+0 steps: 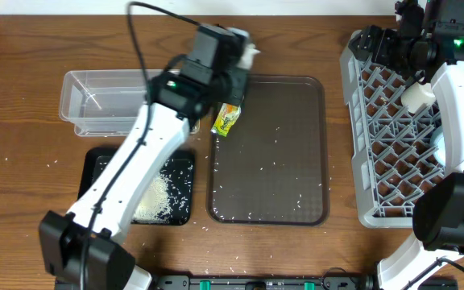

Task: Sort waste into correct bins and load items into the dishwasher rack
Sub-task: 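Carry the tissue left and drop it into the clear bin, then move the left gripper back over the yellow snack wrapper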

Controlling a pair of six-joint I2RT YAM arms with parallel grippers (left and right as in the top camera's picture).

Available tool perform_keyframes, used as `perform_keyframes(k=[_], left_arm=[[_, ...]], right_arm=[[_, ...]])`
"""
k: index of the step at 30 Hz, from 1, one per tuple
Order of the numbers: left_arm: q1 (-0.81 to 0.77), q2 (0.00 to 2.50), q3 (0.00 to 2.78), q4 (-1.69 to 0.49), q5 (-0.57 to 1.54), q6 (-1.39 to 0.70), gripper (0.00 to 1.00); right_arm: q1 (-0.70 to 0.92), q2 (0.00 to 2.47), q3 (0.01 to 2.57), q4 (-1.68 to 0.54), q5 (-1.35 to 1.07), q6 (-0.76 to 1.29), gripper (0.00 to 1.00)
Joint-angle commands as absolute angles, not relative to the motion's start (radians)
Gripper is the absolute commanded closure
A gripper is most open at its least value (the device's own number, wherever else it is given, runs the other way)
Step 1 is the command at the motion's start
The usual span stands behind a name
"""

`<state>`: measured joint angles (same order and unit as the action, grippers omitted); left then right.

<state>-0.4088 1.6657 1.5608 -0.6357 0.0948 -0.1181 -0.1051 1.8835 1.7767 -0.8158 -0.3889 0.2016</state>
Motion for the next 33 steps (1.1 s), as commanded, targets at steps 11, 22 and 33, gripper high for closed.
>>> perform_keyframes(k=[11, 22, 33], left_arm=[[-0.091, 1.657, 1.557, -0.708, -0.013, -0.555, 0.94], [-0.009, 1.736, 1.553, -0.694, -0.073, -0.751, 0.9], [-0.011, 1.724, 1.553, -0.64, -0.021, -0.696, 0.32]], right_arm=[[-0.104, 1.874, 1.789, -0.817, -0.392, 0.209, 0.01], [-0.104, 1.874, 1.79, -0.817, -0.392, 0.209, 0.01], [-0.104, 1.874, 1.79, -0.817, -0.392, 0.208, 0.01]])
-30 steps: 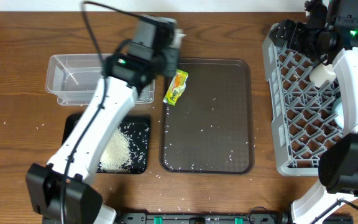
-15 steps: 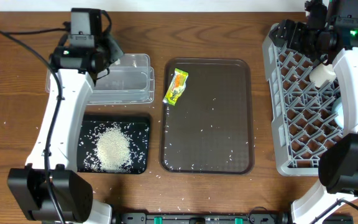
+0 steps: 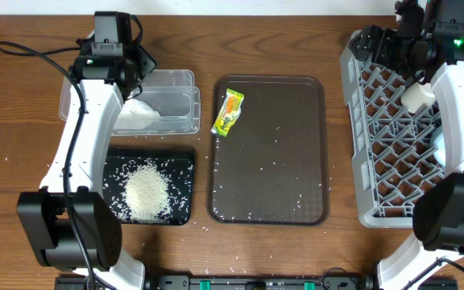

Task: Sort waste into correct bins and load items into the dishwasher rack
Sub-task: 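Move the left gripper back over the yellow snack wrapper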

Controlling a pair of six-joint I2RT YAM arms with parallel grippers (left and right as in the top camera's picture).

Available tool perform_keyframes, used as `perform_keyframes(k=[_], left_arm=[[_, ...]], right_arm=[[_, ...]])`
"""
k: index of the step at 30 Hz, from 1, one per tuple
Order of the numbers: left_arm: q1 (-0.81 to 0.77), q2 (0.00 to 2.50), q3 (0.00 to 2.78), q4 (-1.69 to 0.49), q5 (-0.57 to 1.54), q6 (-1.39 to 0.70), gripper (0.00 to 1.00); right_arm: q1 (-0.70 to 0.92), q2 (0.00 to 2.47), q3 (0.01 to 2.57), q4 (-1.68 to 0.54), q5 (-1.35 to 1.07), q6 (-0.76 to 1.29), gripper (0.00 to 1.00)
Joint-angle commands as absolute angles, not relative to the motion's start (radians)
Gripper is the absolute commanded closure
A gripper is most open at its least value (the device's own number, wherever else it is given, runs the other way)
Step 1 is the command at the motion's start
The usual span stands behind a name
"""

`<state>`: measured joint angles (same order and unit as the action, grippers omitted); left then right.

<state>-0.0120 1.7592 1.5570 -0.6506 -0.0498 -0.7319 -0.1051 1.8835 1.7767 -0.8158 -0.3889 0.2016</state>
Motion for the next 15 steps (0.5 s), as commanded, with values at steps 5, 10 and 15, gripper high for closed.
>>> perform_keyframes(k=[5, 10, 15], left_arm=[[-0.032, 1.657, 1.553, -0.591, 0.28, -0.471, 0.42], [-0.151, 1.648, 1.553, -0.575, 0.535, -0.081, 0.42], [-0.316, 1.687, 1.553, -0.577, 0.322, 0.096, 0.42]], right_arm=[[-0.105, 1.874, 1.789, -0.817, -0.392, 0.209, 0.01], [-0.104, 1.874, 1.789, -0.817, -0.392, 0.209, 0.01], [-0.104, 1.874, 1.79, -0.817, -0.392, 0.209, 0.01]])
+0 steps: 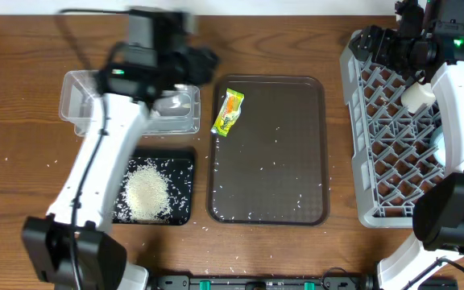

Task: Sort waste into correct bins and load items into the dishwasher rack
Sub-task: 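Move the left gripper back over the yellow snack wrapper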

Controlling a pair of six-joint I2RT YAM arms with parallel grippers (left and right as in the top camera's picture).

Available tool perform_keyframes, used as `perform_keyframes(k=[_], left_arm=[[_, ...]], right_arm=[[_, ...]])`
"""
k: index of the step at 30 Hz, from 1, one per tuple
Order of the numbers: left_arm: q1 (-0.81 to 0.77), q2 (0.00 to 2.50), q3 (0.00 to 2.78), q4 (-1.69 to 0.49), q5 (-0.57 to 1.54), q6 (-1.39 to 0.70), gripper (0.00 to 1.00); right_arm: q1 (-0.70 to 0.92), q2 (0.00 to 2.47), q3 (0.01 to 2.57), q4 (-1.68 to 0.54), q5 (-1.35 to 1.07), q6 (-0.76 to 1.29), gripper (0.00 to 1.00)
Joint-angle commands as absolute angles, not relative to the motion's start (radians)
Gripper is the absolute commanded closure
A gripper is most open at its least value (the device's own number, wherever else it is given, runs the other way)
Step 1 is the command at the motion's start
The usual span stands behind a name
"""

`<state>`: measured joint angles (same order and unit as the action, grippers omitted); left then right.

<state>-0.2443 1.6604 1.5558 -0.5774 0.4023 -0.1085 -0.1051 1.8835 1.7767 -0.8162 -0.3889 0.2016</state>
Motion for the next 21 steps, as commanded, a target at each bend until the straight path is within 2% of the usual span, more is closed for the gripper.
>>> perform_keyframes(k=[1, 4, 6, 21], left_arm=[[-0.348, 1.702, 1.553, -0.569, 0.249, 0.105, 0.42], [-0.42, 1.755, 1.553, -0.548, 0.07, 0.105, 0.42], [-0.45, 1.795, 1.553, -0.543, 0.032, 0.105, 0.42], [-0.468, 2.059, 1.553, -0.543, -0.007, 0.142, 0.42]], right_arm=[[-0.104, 1.874, 1.789, -0.817, -0.392, 0.209, 0.01], [-0.104, 1.874, 1.789, -0.817, -0.392, 0.209, 0.01], [-0.104, 1.874, 1.789, -0.817, -0.392, 0.209, 0.01], [-0.104, 1.874, 1.79, -0.82, -0.392, 0.209, 0.01]])
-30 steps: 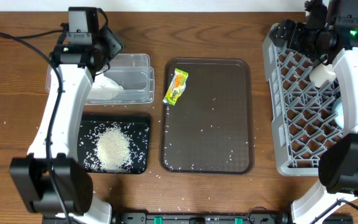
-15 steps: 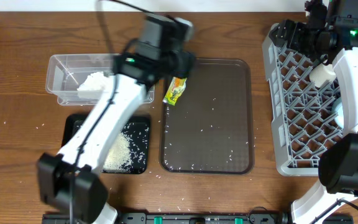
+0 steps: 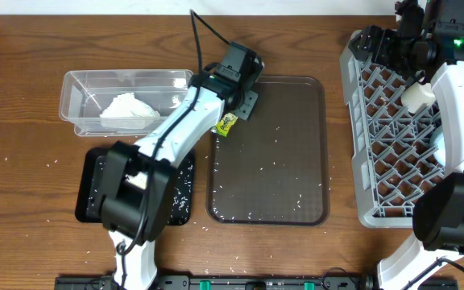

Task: Sort waste into correct bins and load items into the dishwasher rack
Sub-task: 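Move the left gripper back over the yellow snack wrapper, then grasp the yellow snack wrapper with the left gripper and lift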

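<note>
My left gripper (image 3: 246, 103) hangs over the top-left corner of the brown tray (image 3: 280, 161), right above the yellow-green packet (image 3: 226, 124), whose upper end it hides. Its jaws look open, with nothing seen between them. A crumpled white tissue (image 3: 126, 107) lies in the clear bin (image 3: 79, 89) to the left. My left arm largely covers the black bin (image 3: 91, 189), which holds rice. The grey dishwasher rack (image 3: 393, 145) stands on the right. Over its far end sits my right gripper (image 3: 393, 48); its jaws are not discernible.
Rice grains are scattered on the tray, around the black bin and on the wooden table. A white item (image 3: 417, 97) sits in the rack beside my right arm. The left arm's cable loops over the table's far side.
My left gripper has moved right, from over the clear bin's right end to above the packet at the tray's corner. The tissue now shows uncovered in the bin. The right arm is unchanged.
My left gripper first held something white by the tray's far-left corner, with the clear bin empty. Then it was over that bin and the tissue lay inside. It then stood over the bin's right end, and now it is above the packet.
</note>
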Controlling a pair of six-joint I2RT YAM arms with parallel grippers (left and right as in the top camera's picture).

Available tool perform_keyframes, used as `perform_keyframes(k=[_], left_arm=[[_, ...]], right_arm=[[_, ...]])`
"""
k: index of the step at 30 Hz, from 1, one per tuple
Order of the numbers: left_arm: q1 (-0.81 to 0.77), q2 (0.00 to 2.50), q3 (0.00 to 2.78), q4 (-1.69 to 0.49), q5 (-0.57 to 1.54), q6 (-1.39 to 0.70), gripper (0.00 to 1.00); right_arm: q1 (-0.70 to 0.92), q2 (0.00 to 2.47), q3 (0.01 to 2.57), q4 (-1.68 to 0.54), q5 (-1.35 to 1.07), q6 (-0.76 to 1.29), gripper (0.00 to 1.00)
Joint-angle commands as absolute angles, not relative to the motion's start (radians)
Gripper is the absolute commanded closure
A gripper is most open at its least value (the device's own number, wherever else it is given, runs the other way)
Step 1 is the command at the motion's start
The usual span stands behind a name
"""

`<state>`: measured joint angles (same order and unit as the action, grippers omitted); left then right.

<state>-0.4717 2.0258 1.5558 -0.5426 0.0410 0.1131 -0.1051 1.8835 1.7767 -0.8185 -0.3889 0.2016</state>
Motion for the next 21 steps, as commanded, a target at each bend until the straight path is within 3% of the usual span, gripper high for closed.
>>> perform_keyframes(k=[1, 17, 21], left_arm=[[-0.468, 2.074, 1.553, -0.543, -0.022, 0.143, 0.42], [-0.469, 2.181, 1.552, -0.541, -0.031, 0.141, 0.44], [-0.469, 2.182, 1.552, -0.54, -0.031, 0.141, 0.5]], right_arm=[[-0.104, 1.874, 1.789, -0.82, -0.392, 0.209, 0.01], [-0.104, 1.874, 1.79, -0.82, -0.392, 0.209, 0.01], [-0.104, 1.874, 1.79, -0.82, -0.392, 0.209, 0.01]])
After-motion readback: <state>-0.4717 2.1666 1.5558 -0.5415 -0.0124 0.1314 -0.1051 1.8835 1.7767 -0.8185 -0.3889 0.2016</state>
